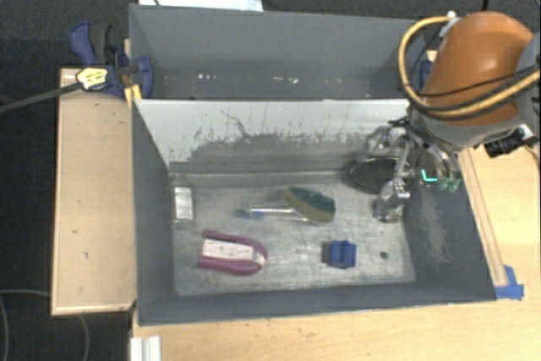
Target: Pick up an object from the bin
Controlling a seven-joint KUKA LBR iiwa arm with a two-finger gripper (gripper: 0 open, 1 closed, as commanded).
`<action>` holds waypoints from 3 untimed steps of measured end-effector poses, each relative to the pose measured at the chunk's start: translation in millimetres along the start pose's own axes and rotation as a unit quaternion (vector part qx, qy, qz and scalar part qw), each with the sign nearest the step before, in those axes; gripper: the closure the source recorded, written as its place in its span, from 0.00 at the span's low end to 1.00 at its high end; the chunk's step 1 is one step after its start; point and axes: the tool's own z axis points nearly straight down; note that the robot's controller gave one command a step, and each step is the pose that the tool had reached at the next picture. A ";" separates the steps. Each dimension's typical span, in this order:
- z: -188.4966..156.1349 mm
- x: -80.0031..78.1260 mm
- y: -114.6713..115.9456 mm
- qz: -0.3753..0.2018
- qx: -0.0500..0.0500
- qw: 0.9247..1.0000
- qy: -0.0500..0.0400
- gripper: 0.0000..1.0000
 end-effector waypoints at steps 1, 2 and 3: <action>123.3 -27.3 58.9 -0.041 -0.001 0.999 0.000 0.00; 117.8 -29.2 56.4 -0.040 0.000 0.999 -0.004 1.00; -15.8 -27.2 59.5 -0.043 0.001 0.999 -0.008 1.00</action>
Offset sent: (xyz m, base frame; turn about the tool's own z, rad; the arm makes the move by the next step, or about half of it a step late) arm 0.0281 0.0561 -0.1192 -0.0760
